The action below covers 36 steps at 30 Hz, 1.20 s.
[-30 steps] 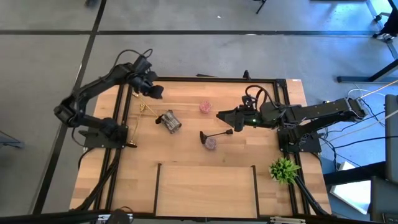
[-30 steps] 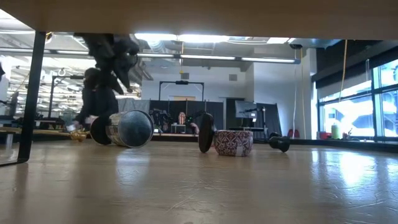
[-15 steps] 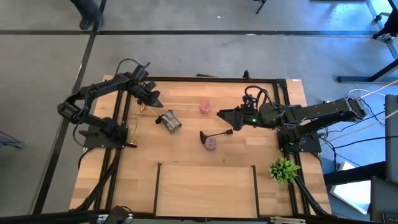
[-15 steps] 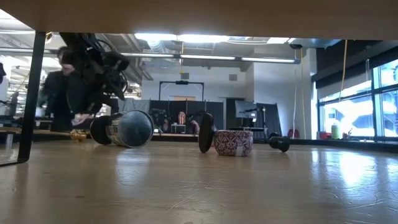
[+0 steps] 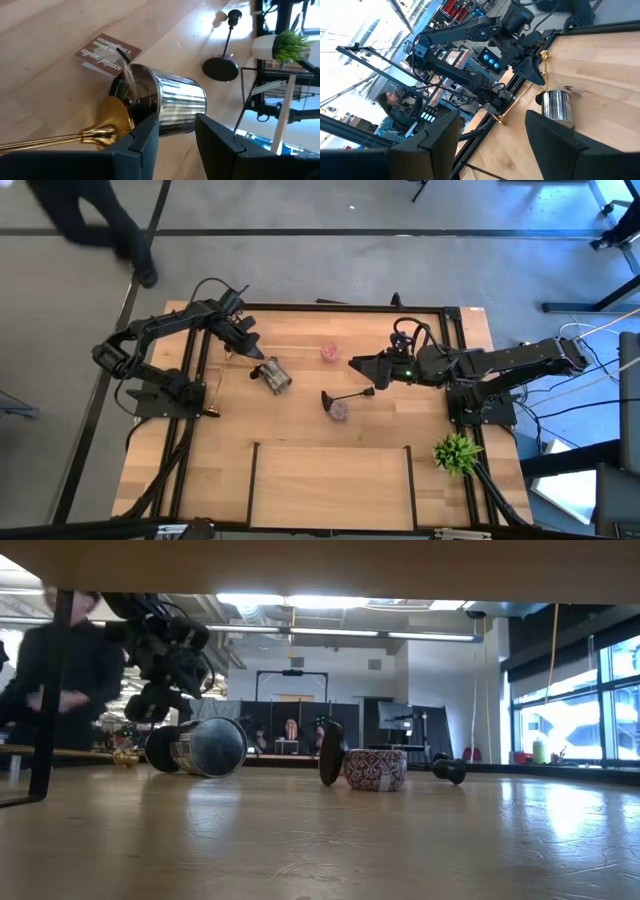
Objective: Pick & Place candle stick holders
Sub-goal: Put the silver scented candle on the shelf
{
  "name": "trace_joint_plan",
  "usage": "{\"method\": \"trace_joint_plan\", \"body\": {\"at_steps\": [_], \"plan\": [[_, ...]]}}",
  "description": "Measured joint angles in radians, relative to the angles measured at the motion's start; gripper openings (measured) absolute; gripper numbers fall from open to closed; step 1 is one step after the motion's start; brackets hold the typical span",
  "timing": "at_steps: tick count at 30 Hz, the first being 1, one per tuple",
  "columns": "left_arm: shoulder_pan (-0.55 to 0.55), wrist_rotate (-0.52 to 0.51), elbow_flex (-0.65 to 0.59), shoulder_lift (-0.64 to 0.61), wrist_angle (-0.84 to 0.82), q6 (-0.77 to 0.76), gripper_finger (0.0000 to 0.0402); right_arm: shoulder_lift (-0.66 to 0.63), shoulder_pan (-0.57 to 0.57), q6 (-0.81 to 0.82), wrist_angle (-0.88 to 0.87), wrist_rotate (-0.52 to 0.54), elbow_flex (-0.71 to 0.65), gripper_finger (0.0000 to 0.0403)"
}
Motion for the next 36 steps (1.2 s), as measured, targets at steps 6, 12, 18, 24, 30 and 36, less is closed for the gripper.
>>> {"method": "trace_joint_plan", "body": {"at_steps": [6, 12, 18, 24, 30, 36], "plan": [[-0.001, -0.006, 0.000, 0.025, 0.019, -0.006, 0.0123, 0.020, 0.000, 0.000, 0.005, 0.000, -0.001, 0.0229], [-0.021, 0.006, 0.000, 0.080, 0.035, 0.000, 0.0123, 0.053, 0.000, 0.022, 0.020, -0.001, -0.001, 0.0229], [-0.047, 0.048, 0.000, 0.110, 0.046, 0.000, 0.0123, 0.063, 0.000, 0.023, 0.038, -0.001, -0.001, 0.0229], [-0.077, 0.060, 0.000, 0.129, 0.071, -0.001, 0.0123, 0.063, 0.000, 0.023, 0.047, -0.001, -0.001, 0.0229], [-0.096, 0.065, 0.000, 0.129, 0.084, -0.008, 0.0119, 0.063, -0.001, 0.019, 0.046, -0.001, -0.001, 0.0229], [-0.113, 0.065, 0.000, 0.129, 0.089, -0.008, 0.0096, 0.063, 0.000, 0.020, 0.046, -0.001, -0.001, 0.0229]]}}
